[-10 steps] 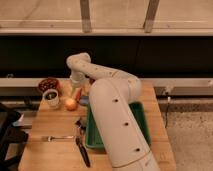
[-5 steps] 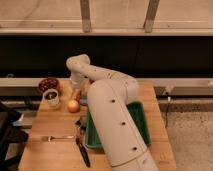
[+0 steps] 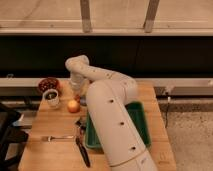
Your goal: Place pepper in tray
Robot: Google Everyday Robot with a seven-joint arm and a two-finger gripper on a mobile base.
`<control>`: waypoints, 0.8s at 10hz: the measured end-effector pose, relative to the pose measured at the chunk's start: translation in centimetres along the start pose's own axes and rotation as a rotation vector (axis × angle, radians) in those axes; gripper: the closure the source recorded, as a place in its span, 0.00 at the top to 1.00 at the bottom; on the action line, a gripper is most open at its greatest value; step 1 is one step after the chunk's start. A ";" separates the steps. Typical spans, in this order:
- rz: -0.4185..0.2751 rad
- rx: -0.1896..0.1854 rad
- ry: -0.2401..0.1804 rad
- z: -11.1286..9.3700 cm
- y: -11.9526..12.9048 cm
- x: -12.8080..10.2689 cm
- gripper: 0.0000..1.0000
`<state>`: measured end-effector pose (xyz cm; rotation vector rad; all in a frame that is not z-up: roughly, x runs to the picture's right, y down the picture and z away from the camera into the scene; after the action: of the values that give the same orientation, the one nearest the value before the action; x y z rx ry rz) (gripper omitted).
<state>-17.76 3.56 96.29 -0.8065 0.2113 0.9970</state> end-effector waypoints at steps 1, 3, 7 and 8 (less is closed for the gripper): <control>0.000 0.001 -0.003 -0.1 0.0 0.0 0.02; 0.001 0.009 -0.023 -0.8 -0.1 -0.1 0.00; -0.026 0.035 -0.114 -5.8 0.5 -0.9 0.00; -0.032 0.033 -0.138 -7.3 0.8 -1.0 0.00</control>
<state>-17.60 -1.91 91.27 -0.7066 0.0958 1.0121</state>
